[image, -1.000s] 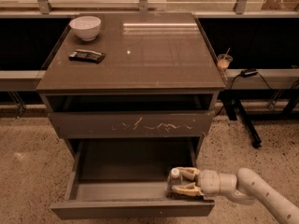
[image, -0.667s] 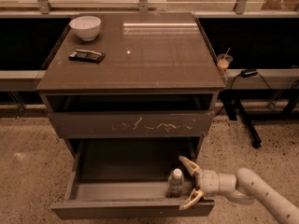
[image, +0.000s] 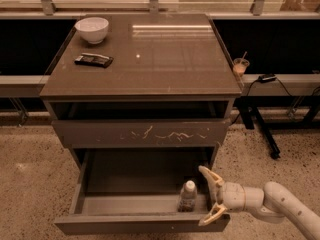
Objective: Place blue plastic bottle into middle drawer
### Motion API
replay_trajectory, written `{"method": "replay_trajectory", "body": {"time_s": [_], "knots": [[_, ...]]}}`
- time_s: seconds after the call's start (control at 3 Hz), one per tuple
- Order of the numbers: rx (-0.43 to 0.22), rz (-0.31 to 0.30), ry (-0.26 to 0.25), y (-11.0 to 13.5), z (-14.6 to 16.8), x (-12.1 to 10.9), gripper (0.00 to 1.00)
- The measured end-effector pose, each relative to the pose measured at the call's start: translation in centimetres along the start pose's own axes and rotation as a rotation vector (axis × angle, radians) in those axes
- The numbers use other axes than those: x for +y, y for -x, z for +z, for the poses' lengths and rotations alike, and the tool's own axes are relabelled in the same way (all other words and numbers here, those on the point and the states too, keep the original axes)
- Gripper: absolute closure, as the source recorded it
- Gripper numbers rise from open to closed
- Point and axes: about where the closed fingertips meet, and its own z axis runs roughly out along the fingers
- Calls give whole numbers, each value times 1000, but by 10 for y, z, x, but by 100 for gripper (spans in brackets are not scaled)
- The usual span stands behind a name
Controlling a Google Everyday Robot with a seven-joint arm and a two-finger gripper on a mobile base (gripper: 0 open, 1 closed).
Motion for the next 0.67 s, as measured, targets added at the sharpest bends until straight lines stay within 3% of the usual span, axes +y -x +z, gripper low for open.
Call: {"method": "replay_trajectory", "body": {"time_s": [0.33, 0.67], "knots": [[26, 32, -83, 45, -28, 15, 0], [34, 21, -79, 48, -29, 17, 0]]}}
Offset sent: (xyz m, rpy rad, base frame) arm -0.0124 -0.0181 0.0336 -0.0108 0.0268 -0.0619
